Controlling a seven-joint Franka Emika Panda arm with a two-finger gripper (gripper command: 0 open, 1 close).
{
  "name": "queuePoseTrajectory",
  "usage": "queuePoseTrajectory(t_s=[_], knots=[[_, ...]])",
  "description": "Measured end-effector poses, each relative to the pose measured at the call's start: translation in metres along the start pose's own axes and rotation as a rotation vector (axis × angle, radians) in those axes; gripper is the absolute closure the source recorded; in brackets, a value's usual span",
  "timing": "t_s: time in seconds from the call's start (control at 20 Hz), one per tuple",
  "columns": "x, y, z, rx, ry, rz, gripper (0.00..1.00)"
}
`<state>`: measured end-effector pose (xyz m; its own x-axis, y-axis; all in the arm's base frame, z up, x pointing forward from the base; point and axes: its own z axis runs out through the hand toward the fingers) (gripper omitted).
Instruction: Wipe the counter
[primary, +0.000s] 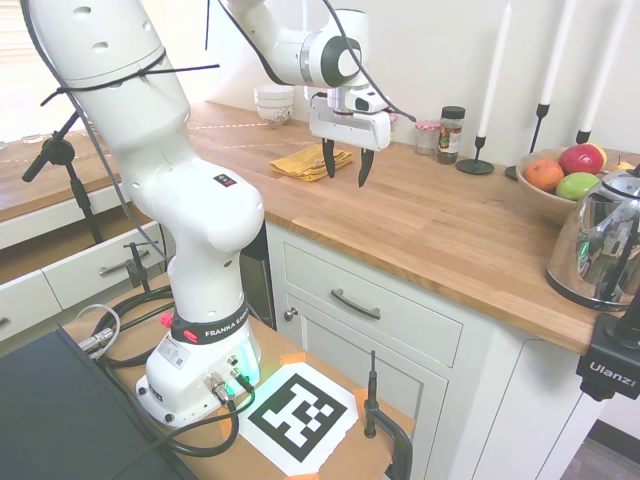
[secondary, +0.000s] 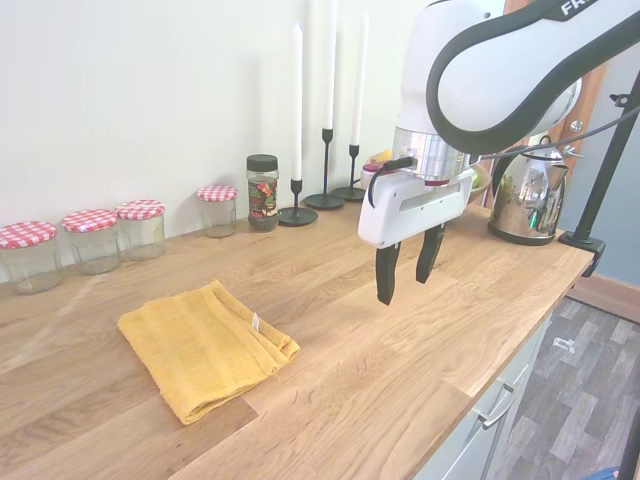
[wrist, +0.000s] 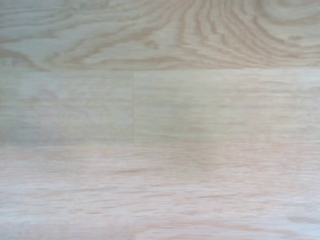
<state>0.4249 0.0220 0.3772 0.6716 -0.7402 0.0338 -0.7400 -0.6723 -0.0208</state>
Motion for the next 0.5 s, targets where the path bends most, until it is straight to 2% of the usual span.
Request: queuePoseTrajectory(t_s=[0.25,0.5], knots=[[0.01,-0.002,0.002,0.008,0.0,0.002,0.0],[0.018,-0.025,-0.002,0.018,0.006,-0.021,0.0]])
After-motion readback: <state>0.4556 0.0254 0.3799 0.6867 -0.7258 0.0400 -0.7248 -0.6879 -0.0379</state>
